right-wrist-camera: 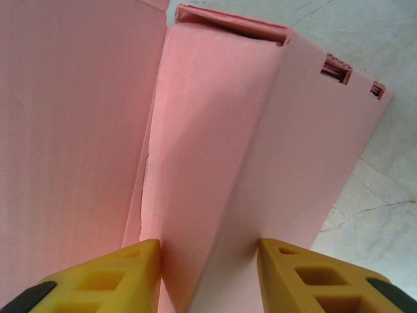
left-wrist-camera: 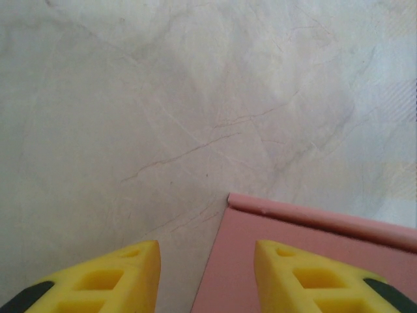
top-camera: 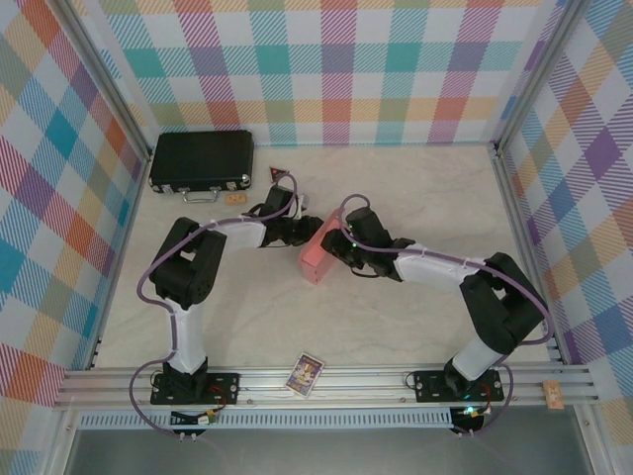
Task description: Fold the paper box
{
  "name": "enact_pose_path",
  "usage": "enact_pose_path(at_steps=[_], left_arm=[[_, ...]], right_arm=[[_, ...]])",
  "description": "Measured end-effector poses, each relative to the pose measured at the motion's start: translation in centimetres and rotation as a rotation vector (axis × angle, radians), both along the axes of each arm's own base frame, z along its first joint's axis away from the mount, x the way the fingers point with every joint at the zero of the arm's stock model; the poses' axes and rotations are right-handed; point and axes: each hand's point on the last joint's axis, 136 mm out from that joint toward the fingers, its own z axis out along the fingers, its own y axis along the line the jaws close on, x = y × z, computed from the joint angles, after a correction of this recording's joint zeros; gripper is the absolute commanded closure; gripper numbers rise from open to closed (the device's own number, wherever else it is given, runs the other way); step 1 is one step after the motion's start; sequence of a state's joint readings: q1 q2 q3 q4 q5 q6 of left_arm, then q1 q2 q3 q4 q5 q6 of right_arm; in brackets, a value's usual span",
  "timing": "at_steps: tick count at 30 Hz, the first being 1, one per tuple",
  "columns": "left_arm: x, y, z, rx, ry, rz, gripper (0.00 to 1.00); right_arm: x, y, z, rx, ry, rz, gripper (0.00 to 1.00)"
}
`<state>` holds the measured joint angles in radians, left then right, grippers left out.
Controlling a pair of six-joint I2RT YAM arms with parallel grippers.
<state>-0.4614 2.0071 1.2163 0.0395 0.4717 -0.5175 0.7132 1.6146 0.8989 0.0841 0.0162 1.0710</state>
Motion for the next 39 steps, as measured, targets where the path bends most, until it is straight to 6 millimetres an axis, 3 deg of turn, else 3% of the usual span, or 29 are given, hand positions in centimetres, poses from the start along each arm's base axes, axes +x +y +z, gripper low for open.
enact_pose_path(at_steps=[6, 14, 21, 25, 29, 39], left_arm=[[0.8, -0.5, 0.7, 0.024, -0.017, -0.037, 0.57], [1.8, 0.9, 2.4, 0.148, -0.075, -0.033, 0.47], [2.1, 3.1, 7.7, 0.232, -0.196, 0.017, 0.43], [2.3, 3.2, 8.8, 0.215, -0.219, 0.023, 0.43], [1.7, 3.1, 7.7, 0.201, -0.191, 0.006, 0.44], [1.1, 4.1, 3.7, 0.250, -0.108, 0.010, 0.47]], right_arm=[[-0.6, 0.0, 0.2, -0.018, -0.005, -0.100, 0.47], [-2.6, -4.4, 0.8, -0.157, -0.017, -0.142, 0.43], [-2.8, -7.6, 0.6, -0.198, -0.031, -0.129, 0.46], [-1.9, -6.2, -1.3, -0.177, -0.010, -0.080, 0.46], [-1.7, -4.7, -3.1, -0.164, 0.026, -0.026, 0.46], [0.9, -1.1, 0.4, -0.057, -0.071, 0.038, 0.47]])
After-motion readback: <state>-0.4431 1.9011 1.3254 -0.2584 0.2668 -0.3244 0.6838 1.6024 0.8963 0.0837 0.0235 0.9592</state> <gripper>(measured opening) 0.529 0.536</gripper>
